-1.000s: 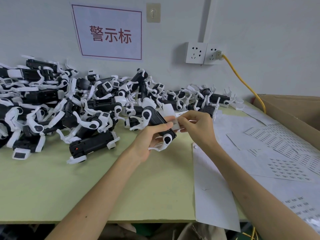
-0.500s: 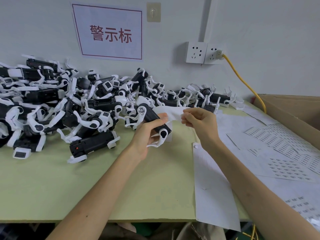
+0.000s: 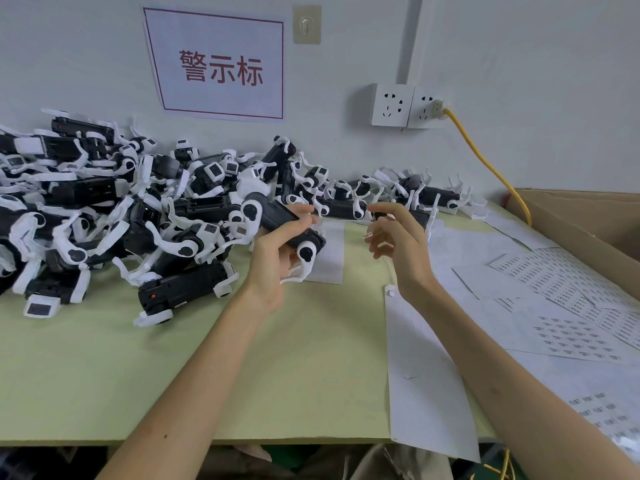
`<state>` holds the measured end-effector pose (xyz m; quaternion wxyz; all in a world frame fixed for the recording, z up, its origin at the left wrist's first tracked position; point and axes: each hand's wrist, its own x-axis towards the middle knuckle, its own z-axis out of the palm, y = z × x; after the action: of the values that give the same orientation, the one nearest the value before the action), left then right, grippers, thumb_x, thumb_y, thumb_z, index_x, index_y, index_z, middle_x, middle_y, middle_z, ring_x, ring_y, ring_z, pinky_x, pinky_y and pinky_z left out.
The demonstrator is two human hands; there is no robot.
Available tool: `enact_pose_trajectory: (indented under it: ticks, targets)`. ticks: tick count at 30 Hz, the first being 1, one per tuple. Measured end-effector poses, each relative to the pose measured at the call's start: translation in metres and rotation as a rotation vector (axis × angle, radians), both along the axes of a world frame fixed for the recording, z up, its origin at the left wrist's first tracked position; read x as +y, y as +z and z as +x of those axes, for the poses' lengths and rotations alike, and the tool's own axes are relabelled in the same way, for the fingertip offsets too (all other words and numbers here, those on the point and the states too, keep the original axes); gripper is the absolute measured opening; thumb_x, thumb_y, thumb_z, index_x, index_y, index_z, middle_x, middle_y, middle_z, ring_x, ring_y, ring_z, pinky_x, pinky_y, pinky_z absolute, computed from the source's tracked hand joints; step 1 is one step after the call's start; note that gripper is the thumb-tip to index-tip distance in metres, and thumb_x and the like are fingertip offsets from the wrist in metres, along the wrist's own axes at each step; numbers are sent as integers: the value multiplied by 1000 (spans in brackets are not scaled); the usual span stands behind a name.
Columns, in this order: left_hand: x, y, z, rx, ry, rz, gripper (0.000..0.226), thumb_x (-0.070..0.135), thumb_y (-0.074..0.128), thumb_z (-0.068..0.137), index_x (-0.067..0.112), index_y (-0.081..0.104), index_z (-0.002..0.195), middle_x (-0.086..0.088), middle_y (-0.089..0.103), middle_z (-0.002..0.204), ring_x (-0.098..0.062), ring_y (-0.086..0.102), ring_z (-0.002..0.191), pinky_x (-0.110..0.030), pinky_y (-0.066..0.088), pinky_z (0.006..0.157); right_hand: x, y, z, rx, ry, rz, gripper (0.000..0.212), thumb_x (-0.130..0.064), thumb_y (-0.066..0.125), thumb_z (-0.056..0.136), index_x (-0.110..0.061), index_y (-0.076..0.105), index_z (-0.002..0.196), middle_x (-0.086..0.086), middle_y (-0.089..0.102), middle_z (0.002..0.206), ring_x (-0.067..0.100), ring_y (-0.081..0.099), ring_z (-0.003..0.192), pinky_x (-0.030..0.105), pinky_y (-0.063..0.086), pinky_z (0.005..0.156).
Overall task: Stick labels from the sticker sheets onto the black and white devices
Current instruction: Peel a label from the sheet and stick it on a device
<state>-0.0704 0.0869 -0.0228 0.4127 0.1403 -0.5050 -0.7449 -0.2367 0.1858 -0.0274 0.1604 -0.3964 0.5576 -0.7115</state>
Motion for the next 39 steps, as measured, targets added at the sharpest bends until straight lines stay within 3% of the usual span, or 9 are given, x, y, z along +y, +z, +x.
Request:
enact_pose_trajectory:
  ticks: [3,8,16,20,22,24,30,35,39]
  targets:
    - [5,0,2,-117,-172,-136,39,23,64,83,4,65,117,-10,71,126,-33,64,89,-26,53,68,1,0,4,57,25,-20,29,-22,45,90,-17,68,108,-3,60,71,18,56,67,27,44,58]
    - [13,-5,-3,-267,-283,-191,32,23,66,82,12,67,111,-8,72,127,-35,63,95,-51,47,101,1,-1,7,156,-9,-14,32,-24,43,95,-9,65,111,1,55,70,21,51,68,27,41,58]
    - [19,-2,-1,-238,-271,-170,29,34,76,71,24,76,98,-11,70,129,-35,62,99,-50,48,98,1,-1,8,190,-5,25,31,-24,46,92,-9,65,112,4,56,73,18,52,67,25,42,59]
    - [19,1,0,-242,-268,-131,31,26,69,81,15,67,110,-20,67,130,-34,61,100,-27,54,72,1,-3,5,276,-3,82,28,-1,56,90,-14,64,113,7,57,75,32,62,73,33,43,65]
    - [20,2,0,-217,-275,-89,32,24,67,82,13,63,112,-19,67,132,-34,56,99,-15,47,50,0,-4,4,328,-17,99,34,7,57,90,-16,64,114,8,60,79,27,61,73,38,45,67]
    - [19,2,0,-190,-272,-71,31,23,67,82,11,62,111,-20,66,133,-34,54,99,-14,44,45,-1,-5,4,364,-37,108,31,4,60,92,-15,64,115,7,63,83,20,58,71,43,49,70]
    - [13,-1,-2,-141,-243,-44,42,26,66,81,8,57,118,-13,71,127,-33,61,98,-28,53,70,-2,-5,2,290,-66,104,33,-9,71,93,-16,60,123,-2,65,95,16,61,66,25,48,62]
    - [13,-4,-5,-143,-184,-41,36,26,68,80,11,63,112,-13,68,131,-33,62,100,-37,48,83,-1,-4,3,263,-48,92,28,1,61,95,-12,61,119,4,64,95,18,59,64,21,46,61]
    - [13,-3,-3,-157,-188,-38,35,26,68,79,13,63,110,-6,71,129,-32,67,96,-34,50,78,0,-4,3,293,-43,110,32,6,54,95,-12,62,119,6,61,94,19,57,64,22,45,62]
